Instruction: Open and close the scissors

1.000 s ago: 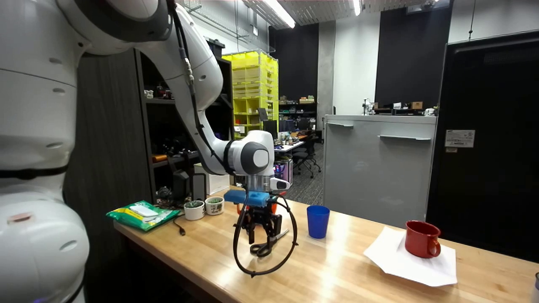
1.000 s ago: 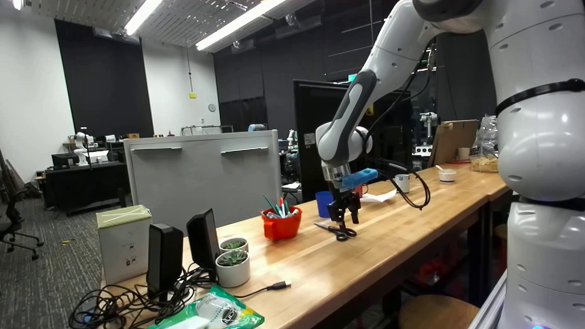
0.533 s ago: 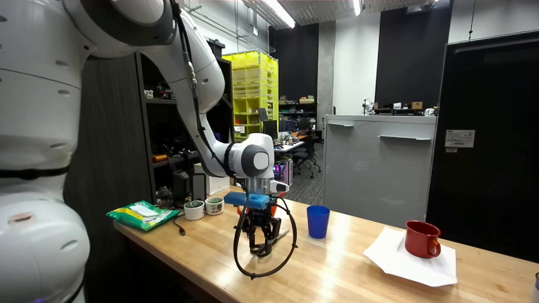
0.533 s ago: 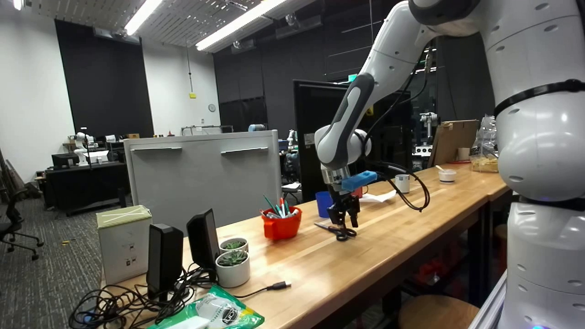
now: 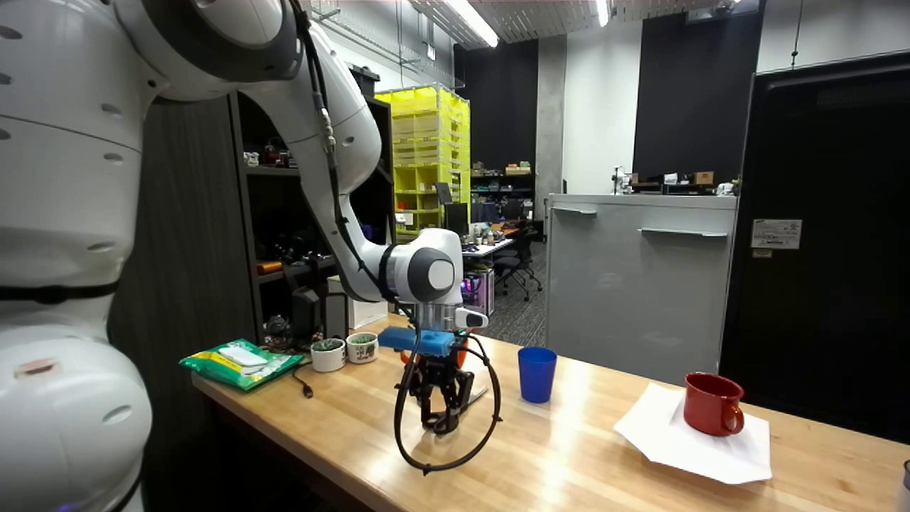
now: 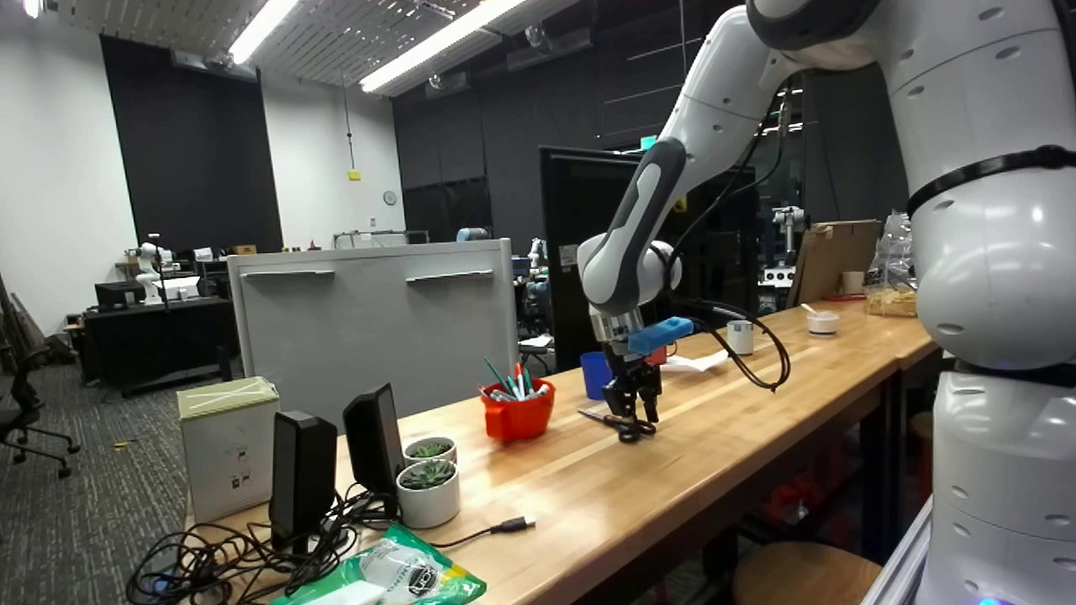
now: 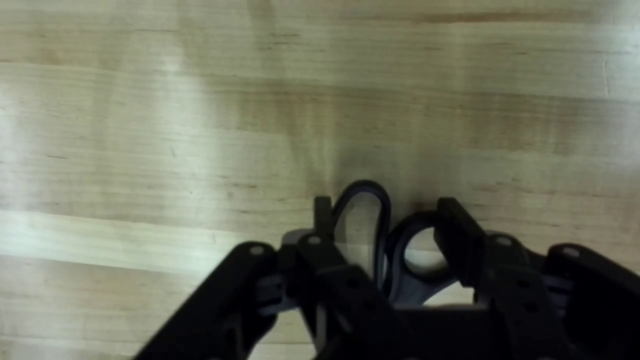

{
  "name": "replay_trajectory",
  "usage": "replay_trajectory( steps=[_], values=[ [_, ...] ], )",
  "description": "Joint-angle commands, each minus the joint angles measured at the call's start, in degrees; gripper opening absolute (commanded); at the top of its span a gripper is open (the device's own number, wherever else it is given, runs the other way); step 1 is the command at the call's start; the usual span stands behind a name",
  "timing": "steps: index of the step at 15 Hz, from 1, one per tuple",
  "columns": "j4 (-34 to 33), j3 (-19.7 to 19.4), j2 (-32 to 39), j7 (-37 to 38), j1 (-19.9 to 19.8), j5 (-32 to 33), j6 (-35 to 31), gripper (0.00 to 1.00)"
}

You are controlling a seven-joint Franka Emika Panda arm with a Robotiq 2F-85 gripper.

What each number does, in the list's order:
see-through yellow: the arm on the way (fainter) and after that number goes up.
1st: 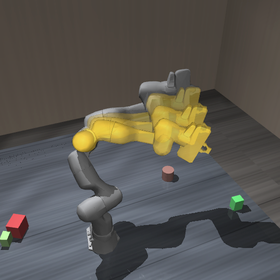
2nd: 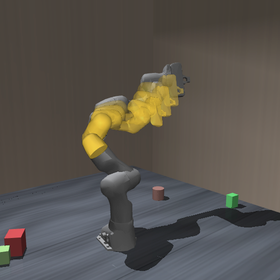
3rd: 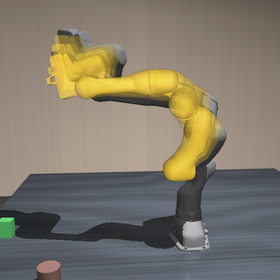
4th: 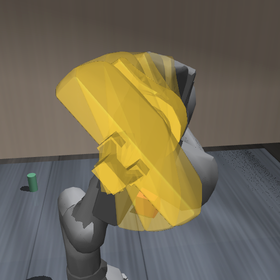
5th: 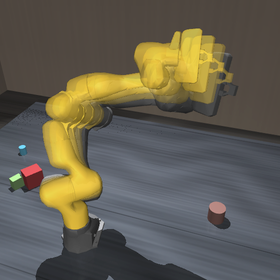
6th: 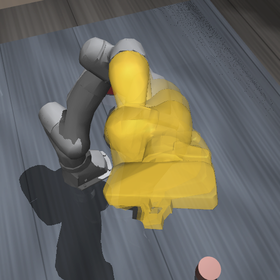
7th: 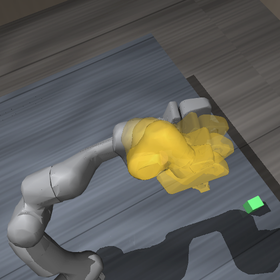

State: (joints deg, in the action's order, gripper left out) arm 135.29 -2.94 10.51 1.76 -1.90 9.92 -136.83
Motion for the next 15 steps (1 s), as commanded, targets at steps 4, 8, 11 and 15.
replay_trajectory(
  steps=[4,8,11,15],
  values=[
    [-1.5,-0.3,1.5,1.5,1.0,2.0,1.2,0.56],
    [-2.4,-0.3,2.3,1.3,1.1,1.9,2.1,0.58],
    [-3.0,-0.3,2.8,1.3,1.1,1.8,2.7,0.56],
    [-3.7,-0.3,3.4,1.5,1.3,2.0,3.3,0.51]
  ],
)
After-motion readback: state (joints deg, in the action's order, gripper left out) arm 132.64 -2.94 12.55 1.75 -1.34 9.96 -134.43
